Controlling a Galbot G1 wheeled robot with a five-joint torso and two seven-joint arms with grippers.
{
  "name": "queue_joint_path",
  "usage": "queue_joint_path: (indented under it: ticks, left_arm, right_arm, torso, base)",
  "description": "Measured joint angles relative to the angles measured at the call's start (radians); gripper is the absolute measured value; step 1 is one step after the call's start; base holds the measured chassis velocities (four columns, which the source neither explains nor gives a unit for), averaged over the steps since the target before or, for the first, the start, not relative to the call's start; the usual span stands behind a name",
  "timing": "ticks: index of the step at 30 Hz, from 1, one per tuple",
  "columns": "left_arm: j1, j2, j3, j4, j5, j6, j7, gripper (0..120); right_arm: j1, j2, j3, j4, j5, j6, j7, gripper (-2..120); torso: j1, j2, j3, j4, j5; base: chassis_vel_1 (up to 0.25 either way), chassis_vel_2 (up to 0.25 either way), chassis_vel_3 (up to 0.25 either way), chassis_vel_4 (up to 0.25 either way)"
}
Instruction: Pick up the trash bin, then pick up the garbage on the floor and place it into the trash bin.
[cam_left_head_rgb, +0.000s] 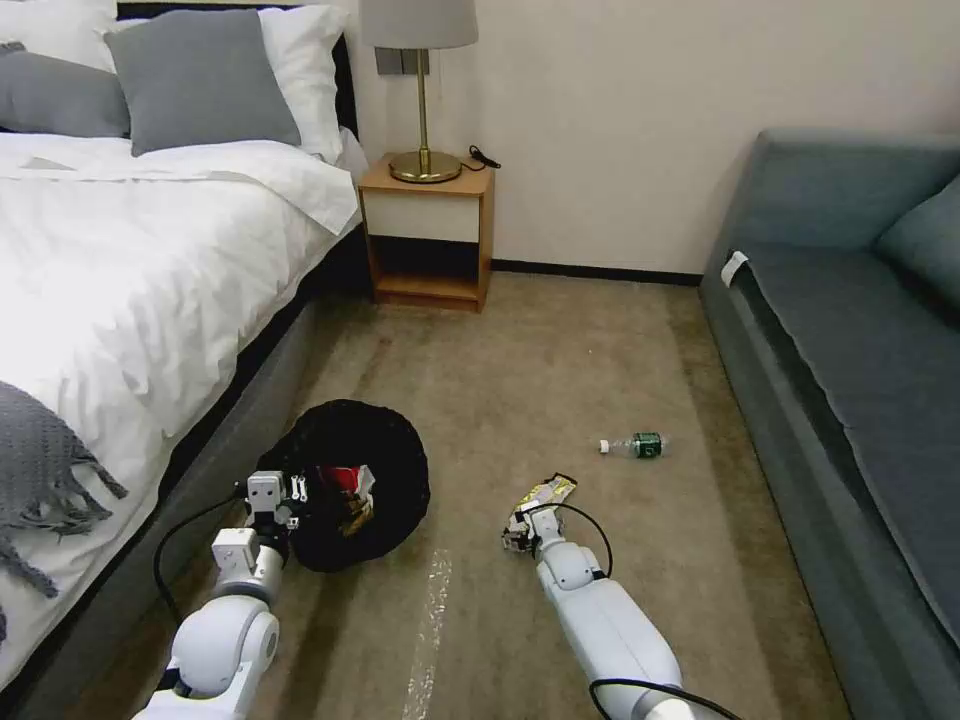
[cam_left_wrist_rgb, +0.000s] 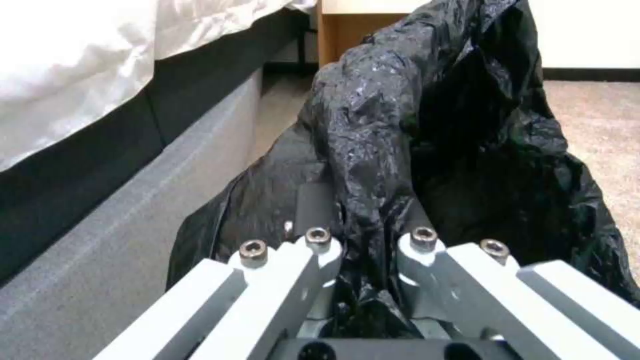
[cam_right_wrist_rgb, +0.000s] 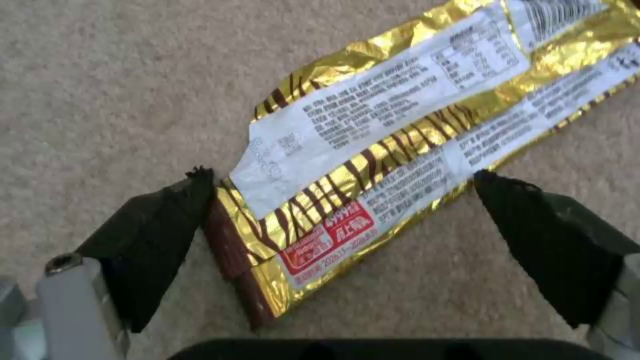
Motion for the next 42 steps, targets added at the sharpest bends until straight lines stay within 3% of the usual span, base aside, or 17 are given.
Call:
queue_joint_path:
  ticks: [18, 20, 22, 24, 25, 26, 27, 30, 42]
  left_arm:
    - [-0.002, 0.001, 0.007, 0.002, 0.001, 0.001, 0.004, 4]
    - [-0.003, 0.001, 0.007, 0.003, 0.001, 0.001, 0.005, 4]
    - [-0.004, 0.0, 0.008, 0.004, 0.001, 0.0, 0.006, 4]
    - [-0.005, -0.004, 0.014, 0.008, 0.001, -0.002, 0.008, 4]
    - [-0.005, -0.004, 0.014, 0.008, 0.001, -0.002, 0.008, 4]
    - [-0.006, -0.006, 0.019, 0.013, 0.002, -0.005, 0.01, 4]
    - [-0.006, -0.006, 0.021, 0.016, 0.003, -0.007, 0.011, 4]
    - [-0.01, -0.006, 0.026, 0.023, 0.003, -0.009, 0.014, 4]
    - [-0.026, 0.001, 0.04, 0.032, -0.001, -0.011, 0.019, 4]
  right_arm:
    - [-0.016, -0.002, 0.01, 0.002, 0.009, 0.0, -0.03, 73]
    - [-0.015, -0.003, 0.009, 0.001, 0.002, 0.0, -0.014, 84]
    - [-0.015, -0.005, 0.009, 0.001, -0.004, 0.0, -0.009, 87]
    - [-0.02, -0.01, 0.009, 0.0, -0.075, 0.015, 0.005, 98]
    - [-0.02, -0.01, 0.009, 0.0, -0.075, 0.015, 0.005, 98]
    - [-0.028, -0.013, 0.011, -0.001, -0.179, 0.043, 0.015, 99]
    - [-0.032, -0.014, 0.012, -0.001, -0.207, 0.052, 0.02, 99]
    - [-0.039, -0.014, 0.016, -0.001, -0.24, 0.059, 0.038, 100]
    - [-0.038, -0.002, 0.037, -0.003, -0.168, 0.058, 0.089, 100]
  torso:
    - [0.0, 0.0, 0.0, -0.0003, -0.0001]
    - [0.0, 0.0, 0.0, 0.0002, 0.0003]
    - [0.0, 0.0, 0.0, 0.0003, 0.0004]
    - [0.0, 0.0, 0.0, 0.0009, 0.0012]
    - [0.0, 0.0, 0.0, 0.0009, 0.0012]
    - [0.0, 0.0, 0.0, 0.0012, 0.0015]
    - [0.0, 0.0, 0.0, 0.0013, 0.0015]
    - [0.0, 0.0, 0.0, 0.0012, 0.0008]
    - [0.0, 0.0, 0.0, -0.0004, -0.0003]
  base:
    - [0.0, 0.0, 0.0, 0.0]
    - [0.0, 0.0, 0.0, 0.0]
    - [0.0, 0.0, 0.0, 0.0]
    - [0.0, 0.0, 0.0, 0.0]
    - [0.0, 0.0, 0.0, 0.0]
    - [0.0, 0.0, 0.0, 0.0]
    - [0.0, 0.0, 0.0, 0.0]
    - [0.0, 0.0, 0.0, 0.0]
    - [0.0, 0.0, 0.0, 0.0]
